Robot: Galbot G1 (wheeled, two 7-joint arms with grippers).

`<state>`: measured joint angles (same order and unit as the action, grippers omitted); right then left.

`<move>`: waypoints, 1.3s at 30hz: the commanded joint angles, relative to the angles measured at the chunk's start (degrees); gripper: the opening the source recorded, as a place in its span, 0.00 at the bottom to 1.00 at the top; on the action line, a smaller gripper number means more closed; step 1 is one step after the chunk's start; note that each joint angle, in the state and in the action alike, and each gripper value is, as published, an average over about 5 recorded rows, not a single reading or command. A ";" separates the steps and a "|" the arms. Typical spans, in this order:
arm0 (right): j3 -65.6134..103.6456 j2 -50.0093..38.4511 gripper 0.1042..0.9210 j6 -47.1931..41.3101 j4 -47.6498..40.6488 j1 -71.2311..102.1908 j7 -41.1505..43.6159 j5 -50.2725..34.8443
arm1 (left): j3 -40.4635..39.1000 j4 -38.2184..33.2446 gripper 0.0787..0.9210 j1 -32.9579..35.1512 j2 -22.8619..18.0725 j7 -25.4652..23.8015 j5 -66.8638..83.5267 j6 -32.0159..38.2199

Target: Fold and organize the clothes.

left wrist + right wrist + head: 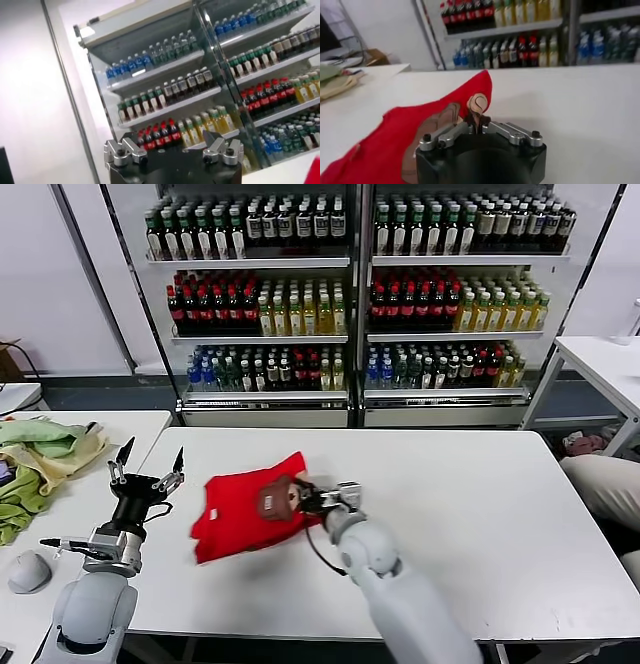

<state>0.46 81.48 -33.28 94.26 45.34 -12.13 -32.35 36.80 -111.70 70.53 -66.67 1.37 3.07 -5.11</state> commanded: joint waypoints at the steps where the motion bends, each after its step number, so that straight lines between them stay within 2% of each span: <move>1: 15.55 -22.12 0.07 -0.20 25.48 20.33 0.77 -3.28 | -2.09 1.87 0.88 -1.24 -0.98 0.93 -5.57 7.27; 5: 22.19 -27.44 0.07 -0.33 27.36 26.54 4.38 -7.23 | -3.39 2.43 0.88 -2.07 -1.83 0.48 -5.65 8.81; 11: 22.94 -26.75 0.07 -0.07 20.74 23.33 11.24 -2.62 | -4.64 3.90 0.88 -3.27 -2.60 -0.37 -5.71 10.37; 15: 22.26 -25.59 0.07 -0.10 20.44 23.19 11.09 0.03 | -4.63 5.06 0.88 -3.66 -2.96 -1.60 -6.36 12.74; 20: 23.60 -24.79 0.08 0.02 23.22 25.83 7.07 2.27 | -4.75 5.82 0.88 -3.89 -3.41 -1.97 -8.59 15.30; 24: 26.31 -23.79 0.19 0.11 25.70 26.32 5.06 3.14 | -5.03 6.39 0.88 -4.87 -3.53 -2.62 -12.16 18.65; 29: 28.77 -23.00 0.37 0.19 27.11 25.78 5.92 5.50 | -4.34 7.24 0.88 -7.26 -3.21 -6.71 -16.81 24.61; 35: 29.72 -21.84 0.58 4.02 25.18 24.04 7.04 10.94 | -3.31 7.77 0.88 -7.95 -3.31 -7.91 -15.81 24.41; 39: 30.04 -21.13 0.72 7.17 22.34 21.80 7.30 15.67 | -4.39 5.73 0.88 -6.51 -3.55 -9.64 0.57 16.94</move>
<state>27.72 59.61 -31.45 118.88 69.09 -5.32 -26.33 33.01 -104.64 63.75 -69.94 -4.20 -10.55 15.52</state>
